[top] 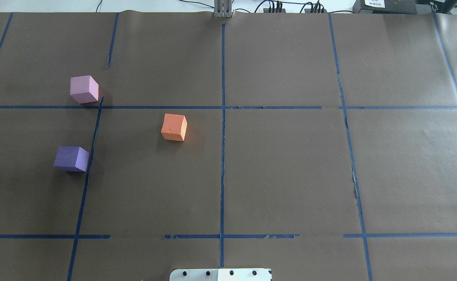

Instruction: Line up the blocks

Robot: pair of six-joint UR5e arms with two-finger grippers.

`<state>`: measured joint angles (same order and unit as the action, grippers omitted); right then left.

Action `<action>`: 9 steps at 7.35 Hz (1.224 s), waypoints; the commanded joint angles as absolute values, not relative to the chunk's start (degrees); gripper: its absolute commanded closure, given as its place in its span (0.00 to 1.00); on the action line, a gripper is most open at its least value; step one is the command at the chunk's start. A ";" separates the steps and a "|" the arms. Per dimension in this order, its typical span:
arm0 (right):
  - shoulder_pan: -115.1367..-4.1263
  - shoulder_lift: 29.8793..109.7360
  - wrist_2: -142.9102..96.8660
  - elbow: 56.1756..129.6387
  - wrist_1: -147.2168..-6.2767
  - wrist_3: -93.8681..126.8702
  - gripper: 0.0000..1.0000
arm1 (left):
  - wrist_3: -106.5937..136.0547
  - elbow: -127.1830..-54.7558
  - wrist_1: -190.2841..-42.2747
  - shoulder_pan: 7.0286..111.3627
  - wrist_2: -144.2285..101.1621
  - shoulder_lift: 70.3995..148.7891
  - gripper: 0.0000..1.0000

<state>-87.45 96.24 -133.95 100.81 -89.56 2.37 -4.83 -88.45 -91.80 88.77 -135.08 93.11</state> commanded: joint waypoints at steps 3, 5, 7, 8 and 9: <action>-87.45 96.24 -133.95 100.81 -89.56 2.37 0.00 | -4.49 -89.03 -91.85 88.68 -134.91 95.08 0.00; -87.45 96.24 -133.95 100.81 -89.56 2.37 0.00 | 3.91 -91.73 -89.23 88.25 -134.65 101.14 0.00; -87.45 96.24 -133.95 100.81 -89.56 2.37 0.00 | 5.88 -101.99 -75.13 84.84 -134.47 108.42 0.00; -87.45 96.24 -133.95 100.81 -89.56 2.37 0.00 | 11.63 -105.96 -73.67 80.81 -134.47 110.72 0.00; -87.45 96.24 -133.95 100.81 -89.56 2.37 0.00 | 17.61 -107.56 -73.65 76.77 -134.47 112.74 0.00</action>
